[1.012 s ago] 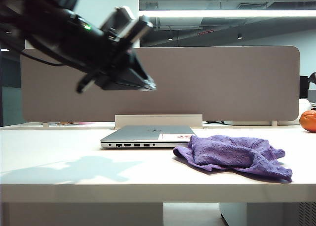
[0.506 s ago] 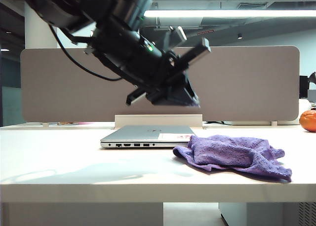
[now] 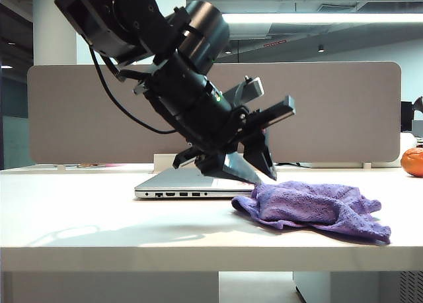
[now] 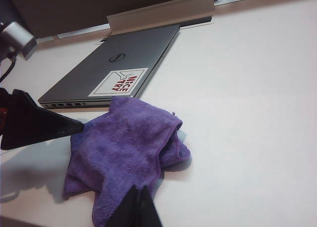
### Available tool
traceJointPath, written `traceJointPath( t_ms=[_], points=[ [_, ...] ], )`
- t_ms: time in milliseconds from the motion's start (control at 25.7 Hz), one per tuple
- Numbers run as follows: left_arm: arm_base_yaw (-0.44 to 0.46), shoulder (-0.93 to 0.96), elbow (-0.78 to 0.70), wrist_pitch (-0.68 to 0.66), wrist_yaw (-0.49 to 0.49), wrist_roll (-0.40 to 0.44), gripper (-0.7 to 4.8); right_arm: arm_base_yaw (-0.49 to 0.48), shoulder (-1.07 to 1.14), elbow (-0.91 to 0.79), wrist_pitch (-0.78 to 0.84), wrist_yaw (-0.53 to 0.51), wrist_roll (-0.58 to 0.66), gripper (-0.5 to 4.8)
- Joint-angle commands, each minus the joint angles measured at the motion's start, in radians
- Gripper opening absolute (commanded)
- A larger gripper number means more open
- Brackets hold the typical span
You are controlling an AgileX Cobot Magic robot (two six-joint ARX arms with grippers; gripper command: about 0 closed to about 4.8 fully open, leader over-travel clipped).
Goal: Pick up the purple rag and put it over the laptop.
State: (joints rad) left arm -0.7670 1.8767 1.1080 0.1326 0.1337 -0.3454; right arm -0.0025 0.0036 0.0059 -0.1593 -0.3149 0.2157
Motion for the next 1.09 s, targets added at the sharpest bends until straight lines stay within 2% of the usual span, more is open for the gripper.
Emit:
traceJointPath(
  t_ms=[39,117,156,311,389,895,1012,1051,1090],
  points=[
    [-0.011,0.002,0.000,0.002,-0.003,0.005,1.34,0.000,-0.001,-0.003,0.007,0.002,0.000,0.22],
    [-0.012,0.002,0.000,0.011,-0.003,0.005,1.35,0.000,-0.001,-0.003,0.007,0.002,0.000,0.22],
    [-0.012,0.002,0.000,0.014,-0.003,0.005,1.59,0.000,-0.001,-0.003,0.007,0.002,0.000,0.22],
    [-0.013,0.013,0.000,0.042,-0.003,0.005,3.29,0.001,-0.001,-0.003,0.007,0.002,0.000,0.22],
    [-0.013,0.023,0.001,0.064,-0.002,0.004,3.55,0.001,-0.001,-0.003,0.007,0.002,0.001,0.22],
    [-0.038,0.110,0.000,0.090,0.001,0.005,3.54,0.001,-0.001,-0.003,0.007,0.002,0.001,0.22],
    [-0.051,0.121,0.001,0.087,-0.009,0.005,3.27,0.001,-0.001,-0.003,0.007,0.001,0.001,0.22],
    [-0.053,0.121,0.001,0.086,-0.019,0.005,2.68,0.001,-0.001,-0.003,0.007,0.001,0.001,0.22],
    [-0.055,0.121,0.001,0.086,-0.021,0.006,1.82,0.001,-0.001,-0.003,0.007,0.001,0.001,0.22]
  ],
)
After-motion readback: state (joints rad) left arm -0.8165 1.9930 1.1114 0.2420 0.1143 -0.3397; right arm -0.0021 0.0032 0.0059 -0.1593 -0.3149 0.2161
